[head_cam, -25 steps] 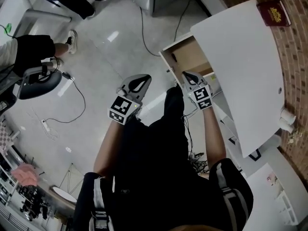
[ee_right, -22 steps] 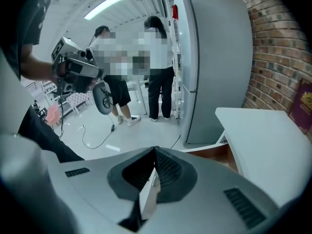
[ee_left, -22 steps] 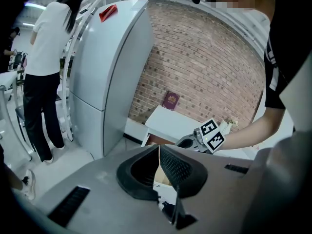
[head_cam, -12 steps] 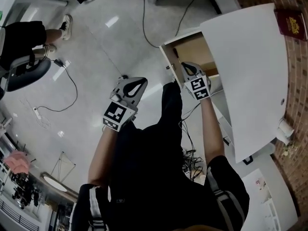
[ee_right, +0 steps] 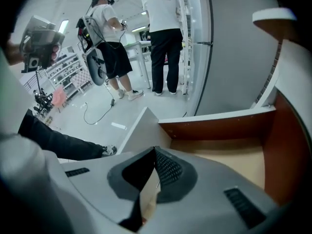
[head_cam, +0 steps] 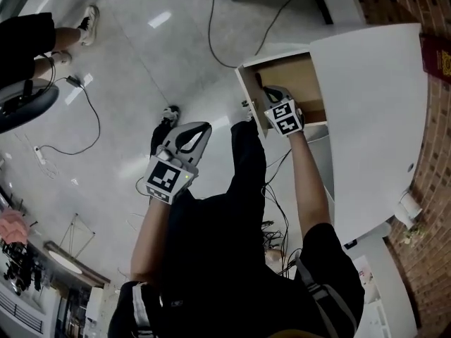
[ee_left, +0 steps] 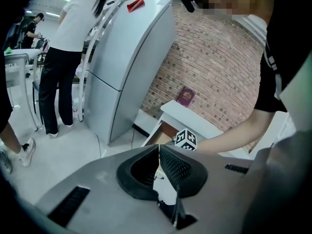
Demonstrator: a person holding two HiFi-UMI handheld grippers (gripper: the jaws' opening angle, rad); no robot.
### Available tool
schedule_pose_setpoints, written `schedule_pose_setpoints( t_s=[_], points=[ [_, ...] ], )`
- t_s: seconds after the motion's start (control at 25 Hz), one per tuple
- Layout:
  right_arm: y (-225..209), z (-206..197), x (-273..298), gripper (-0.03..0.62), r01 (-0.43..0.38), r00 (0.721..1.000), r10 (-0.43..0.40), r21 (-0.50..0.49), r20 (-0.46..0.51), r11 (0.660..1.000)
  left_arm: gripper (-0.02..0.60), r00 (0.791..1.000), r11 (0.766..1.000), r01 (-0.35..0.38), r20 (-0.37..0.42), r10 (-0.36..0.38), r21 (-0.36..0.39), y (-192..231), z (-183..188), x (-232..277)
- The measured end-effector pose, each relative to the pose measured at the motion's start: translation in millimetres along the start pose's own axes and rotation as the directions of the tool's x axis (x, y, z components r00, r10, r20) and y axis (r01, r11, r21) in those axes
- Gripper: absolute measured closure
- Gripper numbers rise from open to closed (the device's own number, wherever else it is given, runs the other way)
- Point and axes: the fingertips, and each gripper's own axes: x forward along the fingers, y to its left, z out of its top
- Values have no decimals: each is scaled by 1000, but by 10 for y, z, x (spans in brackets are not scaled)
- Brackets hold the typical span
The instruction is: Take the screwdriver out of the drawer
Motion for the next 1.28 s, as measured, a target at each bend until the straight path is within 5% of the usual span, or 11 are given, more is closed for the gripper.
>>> schedule_pose_setpoints(
  t_s=[0.52, 0.96, 1.28],
  points=[
    [-243, -388, 733, 534, -41, 990, 44, 24, -132, 999, 563, 999, 998, -24, -22, 23, -62, 163, -340, 69],
    [-318, -614, 1088, 456, -115, 964, 127, 64, -233, 991, 563, 1000, 993, -28, -10, 27, -115, 303, -367, 144],
    [-350, -593, 1143, 475, -224, 943, 277, 261, -186, 939, 563, 999, 989, -24, -33, 19, -146, 356, -531, 149]
  ],
)
